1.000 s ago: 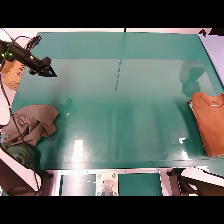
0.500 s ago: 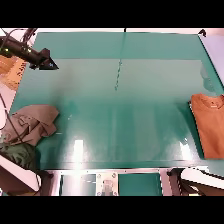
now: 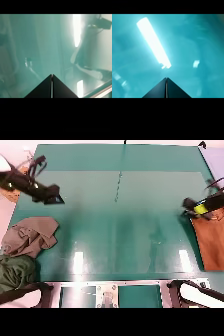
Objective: Fold the shirts.
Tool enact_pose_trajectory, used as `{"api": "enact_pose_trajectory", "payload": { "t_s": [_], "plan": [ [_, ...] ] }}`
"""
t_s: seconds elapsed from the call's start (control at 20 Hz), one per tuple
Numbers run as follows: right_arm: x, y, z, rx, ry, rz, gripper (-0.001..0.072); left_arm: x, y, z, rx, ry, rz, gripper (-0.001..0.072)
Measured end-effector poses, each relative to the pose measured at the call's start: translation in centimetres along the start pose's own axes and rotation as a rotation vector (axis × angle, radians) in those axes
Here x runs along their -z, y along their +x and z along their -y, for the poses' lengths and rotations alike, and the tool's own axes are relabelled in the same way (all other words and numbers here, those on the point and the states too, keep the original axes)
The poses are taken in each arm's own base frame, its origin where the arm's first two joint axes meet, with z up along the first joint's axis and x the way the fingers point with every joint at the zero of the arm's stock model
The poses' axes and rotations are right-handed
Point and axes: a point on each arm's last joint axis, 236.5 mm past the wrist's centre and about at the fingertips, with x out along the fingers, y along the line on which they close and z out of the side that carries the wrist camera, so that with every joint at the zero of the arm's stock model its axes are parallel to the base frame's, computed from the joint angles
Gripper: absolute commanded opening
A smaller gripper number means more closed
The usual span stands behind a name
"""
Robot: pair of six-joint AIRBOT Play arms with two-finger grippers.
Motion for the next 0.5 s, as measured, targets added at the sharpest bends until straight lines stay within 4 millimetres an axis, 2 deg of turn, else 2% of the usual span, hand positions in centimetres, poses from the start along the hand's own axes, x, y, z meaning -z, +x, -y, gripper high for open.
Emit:
{"api": "enact_pose_trajectory", "payload": {
  "t_s": [0.1,0.2,0.35,0.5],
  "plan": [
    [2.2,2.4,-2.4,-0.058,-0.069,-0.033,0.0013,3.0,0.8,0.9,-0.009,-0.003,-0.009,0.0025],
    [3.2,3.7,-4.1,-0.097,-0.118,-0.033,0.0014,5.1,1.3,1.3,-0.014,-0.006,-0.017,0.0026],
    [4.2,4.6,-5.5,-0.125,-0.155,-0.036,0.0014,6.4,1.8,1.3,-0.021,-0.009,-0.022,0.0026],
    [4.5,4.9,-6.0,-0.138,-0.168,-0.037,0.0013,6.7,2.0,1.4,-0.023,-0.012,-0.013,0.0026]
  ]
}}
